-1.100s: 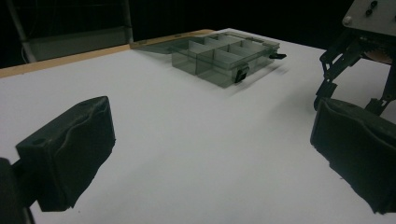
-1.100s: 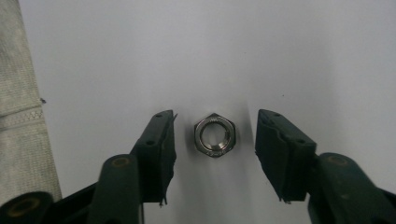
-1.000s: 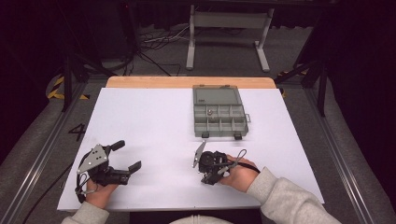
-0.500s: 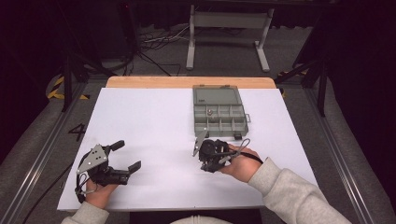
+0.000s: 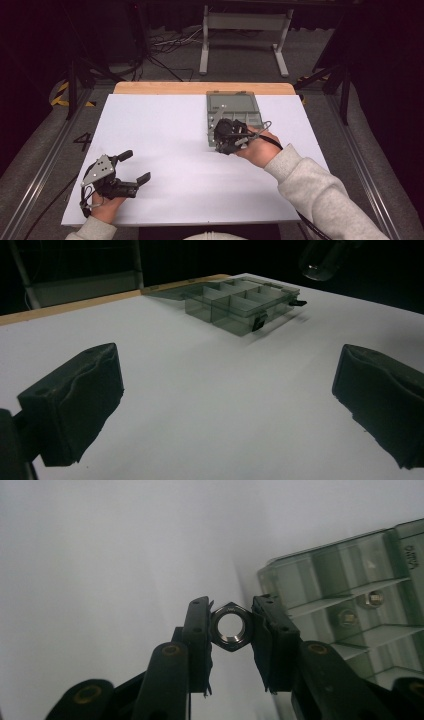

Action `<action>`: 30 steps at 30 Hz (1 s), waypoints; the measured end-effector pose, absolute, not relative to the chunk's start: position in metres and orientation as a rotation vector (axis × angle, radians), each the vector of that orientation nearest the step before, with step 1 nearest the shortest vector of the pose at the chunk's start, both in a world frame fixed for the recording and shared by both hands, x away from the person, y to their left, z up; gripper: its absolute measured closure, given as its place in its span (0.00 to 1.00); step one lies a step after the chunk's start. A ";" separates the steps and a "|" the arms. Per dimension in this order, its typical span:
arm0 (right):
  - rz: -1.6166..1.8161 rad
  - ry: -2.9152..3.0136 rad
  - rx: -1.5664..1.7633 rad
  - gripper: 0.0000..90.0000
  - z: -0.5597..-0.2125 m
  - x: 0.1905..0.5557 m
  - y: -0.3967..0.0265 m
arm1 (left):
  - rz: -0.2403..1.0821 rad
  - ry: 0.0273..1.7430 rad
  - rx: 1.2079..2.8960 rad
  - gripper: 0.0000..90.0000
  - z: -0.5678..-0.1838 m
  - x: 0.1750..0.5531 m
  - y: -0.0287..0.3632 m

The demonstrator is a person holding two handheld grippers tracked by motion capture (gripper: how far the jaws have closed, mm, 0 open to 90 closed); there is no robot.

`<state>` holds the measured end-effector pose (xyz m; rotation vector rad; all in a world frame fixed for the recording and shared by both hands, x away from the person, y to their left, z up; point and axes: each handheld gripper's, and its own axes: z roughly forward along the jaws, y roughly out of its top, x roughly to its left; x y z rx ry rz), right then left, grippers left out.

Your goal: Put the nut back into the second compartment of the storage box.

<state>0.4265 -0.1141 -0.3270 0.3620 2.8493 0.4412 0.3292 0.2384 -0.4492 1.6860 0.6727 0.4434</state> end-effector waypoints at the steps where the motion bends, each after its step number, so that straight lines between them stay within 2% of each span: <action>1: 0.434 2.840 0.368 0.78 -0.325 0.431 -0.114 | 0.443 0.674 1.686 0.01 -0.449 0.329 0.238; 15: 0.403 2.762 0.555 0.78 -0.320 0.503 -0.122 | 0.435 0.678 1.683 0.01 -0.450 0.330 0.240; 25: 0.469 2.723 0.714 0.78 -0.330 0.547 -0.137 | 0.429 0.680 1.678 0.01 -0.450 0.330 0.241; 30: 0.472 2.717 0.759 0.78 -0.346 0.559 -0.140 | 0.428 0.683 1.673 0.01 -0.450 0.330 0.242</action>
